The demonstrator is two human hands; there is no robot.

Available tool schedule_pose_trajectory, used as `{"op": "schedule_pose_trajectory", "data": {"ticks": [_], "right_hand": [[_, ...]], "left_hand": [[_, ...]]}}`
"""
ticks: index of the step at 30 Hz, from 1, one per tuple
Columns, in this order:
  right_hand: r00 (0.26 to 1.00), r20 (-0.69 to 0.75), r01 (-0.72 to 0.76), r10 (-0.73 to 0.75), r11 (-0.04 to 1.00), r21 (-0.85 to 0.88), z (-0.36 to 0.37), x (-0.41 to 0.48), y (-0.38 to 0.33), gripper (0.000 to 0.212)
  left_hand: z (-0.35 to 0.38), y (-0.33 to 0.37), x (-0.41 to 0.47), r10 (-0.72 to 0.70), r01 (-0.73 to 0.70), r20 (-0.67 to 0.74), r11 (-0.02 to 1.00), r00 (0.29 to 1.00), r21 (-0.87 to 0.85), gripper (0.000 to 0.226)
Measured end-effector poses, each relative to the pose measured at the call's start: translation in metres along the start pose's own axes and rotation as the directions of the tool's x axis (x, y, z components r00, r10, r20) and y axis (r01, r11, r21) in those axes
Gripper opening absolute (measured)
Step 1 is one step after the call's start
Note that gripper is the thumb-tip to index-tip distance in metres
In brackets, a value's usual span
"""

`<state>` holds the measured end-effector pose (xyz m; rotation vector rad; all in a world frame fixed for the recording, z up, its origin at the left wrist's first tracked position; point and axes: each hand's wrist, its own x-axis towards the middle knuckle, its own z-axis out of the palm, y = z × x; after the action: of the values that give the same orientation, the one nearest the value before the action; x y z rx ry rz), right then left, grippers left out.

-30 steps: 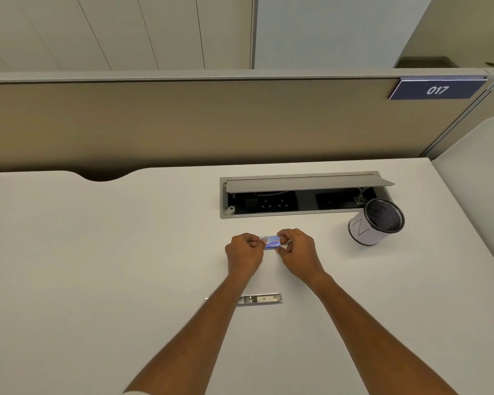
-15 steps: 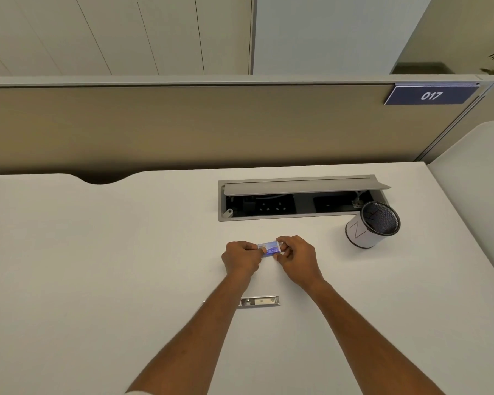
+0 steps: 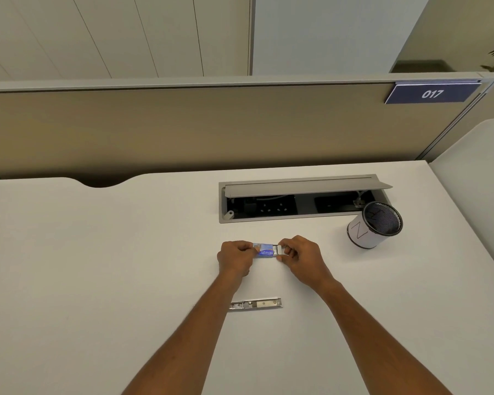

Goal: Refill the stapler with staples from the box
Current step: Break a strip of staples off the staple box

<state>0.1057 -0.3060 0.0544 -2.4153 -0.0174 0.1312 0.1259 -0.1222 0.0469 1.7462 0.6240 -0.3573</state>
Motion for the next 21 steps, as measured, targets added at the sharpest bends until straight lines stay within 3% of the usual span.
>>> {"op": "schedule_pose_trajectory", "data": {"ticks": [8,14,21], "right_hand": [[0.999,-0.046,0.000,0.000,1.000,0.009,-0.004,-0.004,0.002,0.029],[0.996,-0.073,-0.040,0.045,0.996,0.074,-0.002,-0.007,-0.001,0.041],[0.981,-0.181,-0.058,0.073,0.995,0.085,0.013,-0.010,-0.010,0.017]], "left_hand": [[-0.003,-0.010,-0.005,-0.006,0.005,-0.008,0.996,1.000,-0.086,0.020],[-0.001,-0.011,-0.005,-0.015,0.014,-0.015,0.993,1.000,-0.118,0.023],[0.000,-0.011,-0.003,-0.014,0.012,-0.022,0.993,1.000,-0.117,0.024]]}}
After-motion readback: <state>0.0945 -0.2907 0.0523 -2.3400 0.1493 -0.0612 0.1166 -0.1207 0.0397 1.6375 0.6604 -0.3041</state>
